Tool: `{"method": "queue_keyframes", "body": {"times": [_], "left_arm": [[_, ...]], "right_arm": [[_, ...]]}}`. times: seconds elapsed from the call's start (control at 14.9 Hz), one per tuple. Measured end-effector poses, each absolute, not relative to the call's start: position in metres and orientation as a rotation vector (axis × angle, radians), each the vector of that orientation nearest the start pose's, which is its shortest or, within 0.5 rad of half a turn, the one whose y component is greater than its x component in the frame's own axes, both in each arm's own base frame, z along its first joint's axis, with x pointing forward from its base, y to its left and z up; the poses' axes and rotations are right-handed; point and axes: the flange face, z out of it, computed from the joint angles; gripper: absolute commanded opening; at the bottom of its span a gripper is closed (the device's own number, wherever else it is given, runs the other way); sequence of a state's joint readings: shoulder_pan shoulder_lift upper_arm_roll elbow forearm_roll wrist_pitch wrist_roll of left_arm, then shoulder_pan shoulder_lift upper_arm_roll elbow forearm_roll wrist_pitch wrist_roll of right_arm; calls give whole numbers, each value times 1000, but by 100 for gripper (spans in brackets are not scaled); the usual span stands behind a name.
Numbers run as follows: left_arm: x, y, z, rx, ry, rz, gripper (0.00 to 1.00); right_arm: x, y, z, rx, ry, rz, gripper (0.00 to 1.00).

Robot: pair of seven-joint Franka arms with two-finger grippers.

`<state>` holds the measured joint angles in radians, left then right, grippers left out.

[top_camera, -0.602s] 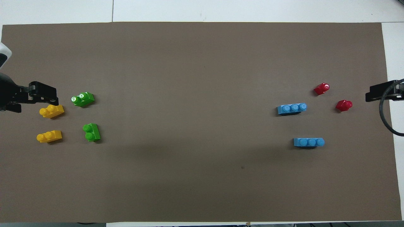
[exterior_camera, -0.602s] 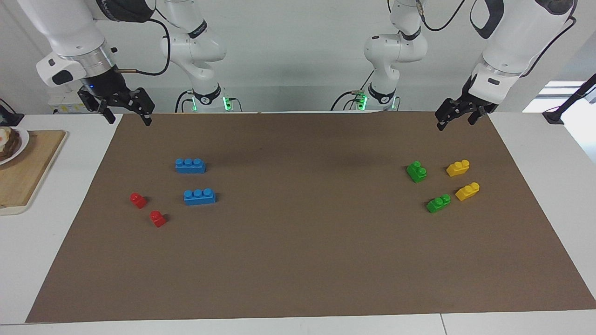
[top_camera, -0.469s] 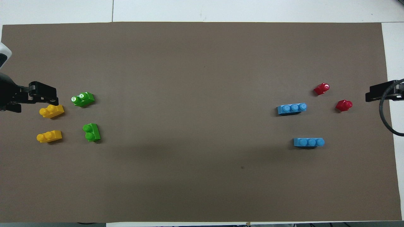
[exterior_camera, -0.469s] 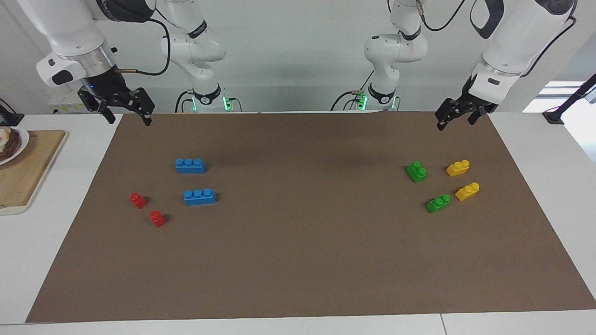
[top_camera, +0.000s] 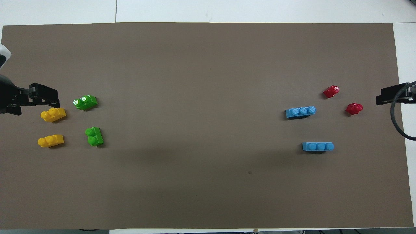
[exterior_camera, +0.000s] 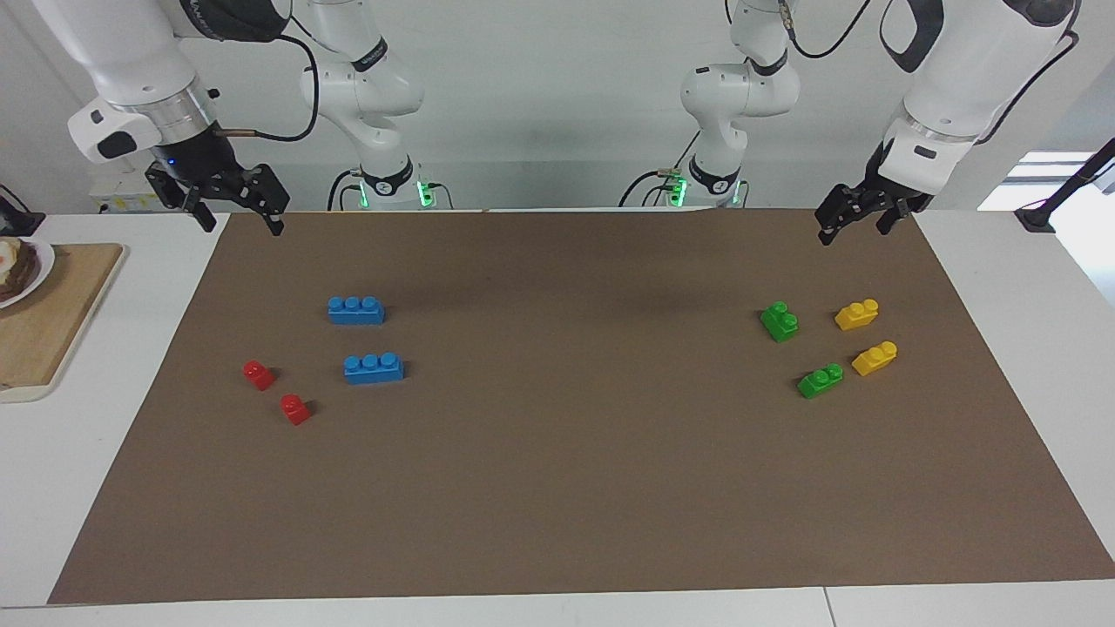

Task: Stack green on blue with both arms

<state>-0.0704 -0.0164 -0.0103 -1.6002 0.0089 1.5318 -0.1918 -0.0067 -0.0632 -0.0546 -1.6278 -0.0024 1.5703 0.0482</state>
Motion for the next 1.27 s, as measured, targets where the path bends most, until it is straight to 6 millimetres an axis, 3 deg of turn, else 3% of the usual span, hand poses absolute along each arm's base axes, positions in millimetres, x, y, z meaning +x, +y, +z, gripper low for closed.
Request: {"method": "queue_keyframes", "body": {"times": [1.0,1.14,1.27], "left_arm": [[544,-42,615,-3121,-178,67,100],[544,-41,612,-3120,-178,77,100],[545,-38,607,-3120,-187,69,100]], "right_arm": [[533,-34,632,-3136,172,-9,100],[534,-35,631,-3129,270,-8,100],[535,-32,628,-3087,512,-12,100]]}}
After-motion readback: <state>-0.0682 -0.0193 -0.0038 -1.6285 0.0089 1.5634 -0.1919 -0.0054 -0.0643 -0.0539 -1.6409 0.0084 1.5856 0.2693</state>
